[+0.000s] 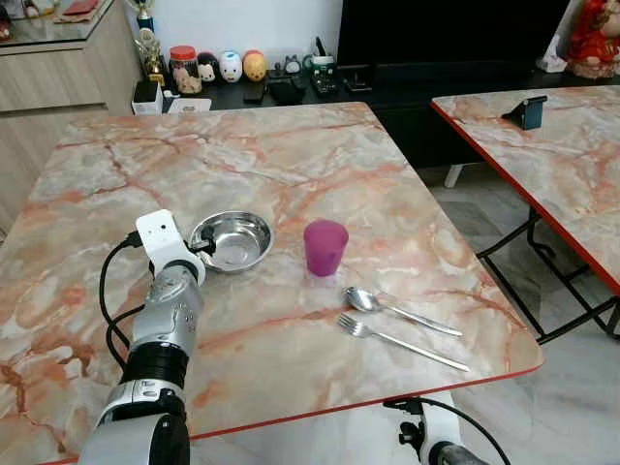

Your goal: Setting the table

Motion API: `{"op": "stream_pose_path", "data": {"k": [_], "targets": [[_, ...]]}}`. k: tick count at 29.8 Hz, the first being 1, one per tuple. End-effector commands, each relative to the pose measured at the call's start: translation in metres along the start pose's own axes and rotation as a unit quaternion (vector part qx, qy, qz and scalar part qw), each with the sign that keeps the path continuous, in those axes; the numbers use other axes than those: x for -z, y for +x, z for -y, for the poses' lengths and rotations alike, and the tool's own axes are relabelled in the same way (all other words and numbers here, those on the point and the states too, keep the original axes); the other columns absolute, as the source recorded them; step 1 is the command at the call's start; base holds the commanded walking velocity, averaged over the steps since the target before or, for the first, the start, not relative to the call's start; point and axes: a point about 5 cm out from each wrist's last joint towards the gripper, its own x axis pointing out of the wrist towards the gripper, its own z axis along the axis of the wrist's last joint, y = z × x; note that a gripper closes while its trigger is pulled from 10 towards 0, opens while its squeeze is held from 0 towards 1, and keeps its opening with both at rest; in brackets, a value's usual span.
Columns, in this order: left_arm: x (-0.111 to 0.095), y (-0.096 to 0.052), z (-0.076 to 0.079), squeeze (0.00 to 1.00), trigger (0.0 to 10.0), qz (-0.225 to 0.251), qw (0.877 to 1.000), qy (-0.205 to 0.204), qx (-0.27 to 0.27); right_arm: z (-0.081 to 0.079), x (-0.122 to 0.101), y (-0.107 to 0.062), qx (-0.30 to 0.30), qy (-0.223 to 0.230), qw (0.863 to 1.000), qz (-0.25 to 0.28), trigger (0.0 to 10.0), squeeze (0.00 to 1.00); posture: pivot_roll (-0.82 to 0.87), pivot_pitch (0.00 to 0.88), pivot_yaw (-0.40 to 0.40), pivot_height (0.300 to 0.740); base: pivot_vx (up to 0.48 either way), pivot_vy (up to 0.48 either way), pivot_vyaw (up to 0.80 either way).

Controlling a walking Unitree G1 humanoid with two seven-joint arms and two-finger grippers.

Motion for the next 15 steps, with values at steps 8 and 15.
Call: {"op": "stream_pose_path", "data": {"k": [8, 15], "targets": [[0.0035, -0.0007, 0.0143, 0.0, 10.0, -0.005, 0.999, 0.024, 0.042, -0.0005, -0.0013, 0.0002, -0.001, 0.0, 1.0, 0.003, 10.0, 0.0, 0.08, 0.0, -0.037, 0.74, 0.0, 0.0, 0.0], [0.0061, -0.0022, 0.0162, 0.0, 10.0, -0.003, 0.999, 0.031, 0.035, -0.0008, -0.0012, 0.0002, -0.002, 0.001, 1.0, 0.003, 10.0, 0.0, 0.08, 0.0, -0.036, 0.74, 0.0, 0.0, 0.0]]}}
